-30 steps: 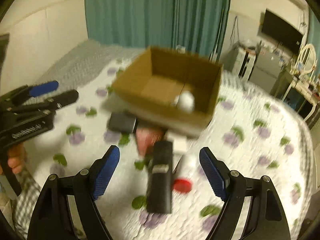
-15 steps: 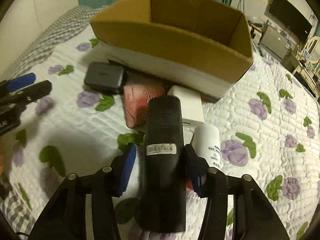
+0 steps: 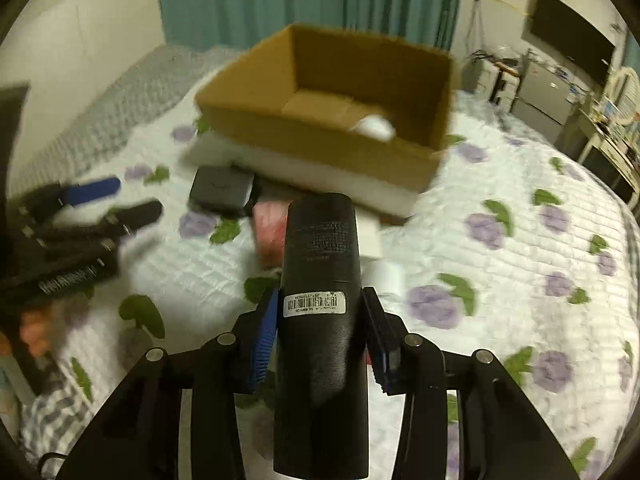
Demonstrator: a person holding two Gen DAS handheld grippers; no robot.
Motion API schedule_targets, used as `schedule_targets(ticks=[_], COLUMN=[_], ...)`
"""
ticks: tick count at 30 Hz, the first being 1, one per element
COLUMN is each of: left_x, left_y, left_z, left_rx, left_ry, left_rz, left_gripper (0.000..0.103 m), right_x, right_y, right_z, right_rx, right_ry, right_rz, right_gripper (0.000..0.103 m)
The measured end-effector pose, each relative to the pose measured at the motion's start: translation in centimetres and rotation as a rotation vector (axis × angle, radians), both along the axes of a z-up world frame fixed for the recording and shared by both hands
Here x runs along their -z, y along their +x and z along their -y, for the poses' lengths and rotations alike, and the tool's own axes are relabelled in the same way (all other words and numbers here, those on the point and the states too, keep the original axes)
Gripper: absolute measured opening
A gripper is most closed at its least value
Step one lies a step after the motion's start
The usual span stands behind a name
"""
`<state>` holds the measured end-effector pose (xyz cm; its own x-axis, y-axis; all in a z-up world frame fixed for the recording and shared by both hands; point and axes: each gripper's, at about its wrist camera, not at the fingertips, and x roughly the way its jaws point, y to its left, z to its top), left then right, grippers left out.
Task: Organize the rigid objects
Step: 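Grasp the black cylindrical bottle with the right gripper and lift it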
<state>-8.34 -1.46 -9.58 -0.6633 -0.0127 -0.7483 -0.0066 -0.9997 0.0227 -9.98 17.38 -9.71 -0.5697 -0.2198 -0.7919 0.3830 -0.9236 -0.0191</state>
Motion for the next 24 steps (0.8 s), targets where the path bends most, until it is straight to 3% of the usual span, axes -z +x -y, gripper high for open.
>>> schedule_targets(ticks=[5,14,21,24], left_x=[-0.4,2.2,5.3,6.4], left_y=[-0.5,-2.2,-4.0,-4.3], left_z=[-5.7,-14.4,-17.6,-18.6], left_rx=[0.106,0.257,0.290,0.296], left_ry=[0.029,0.046,-0.023,-0.095], left_rz=[0.007,0.085,0.148,0.128], left_gripper=[0.070,0.070,0.067,0.067], right_x=[-1.5,0.1,0.8,0.9], right_y=[0.4,-0.6,-1.1,-1.1], right_z=[-5.3,-11.8,-12.3,-12.3], right_rx=[0.117,0.224,0.207,0.207], right_ry=[-0.002,-0.046,-0.100,-0.107], right_rz=[-0.032,-0.012,0.003,0.009], right_gripper=[0.041,0.041,0.040,0.040])
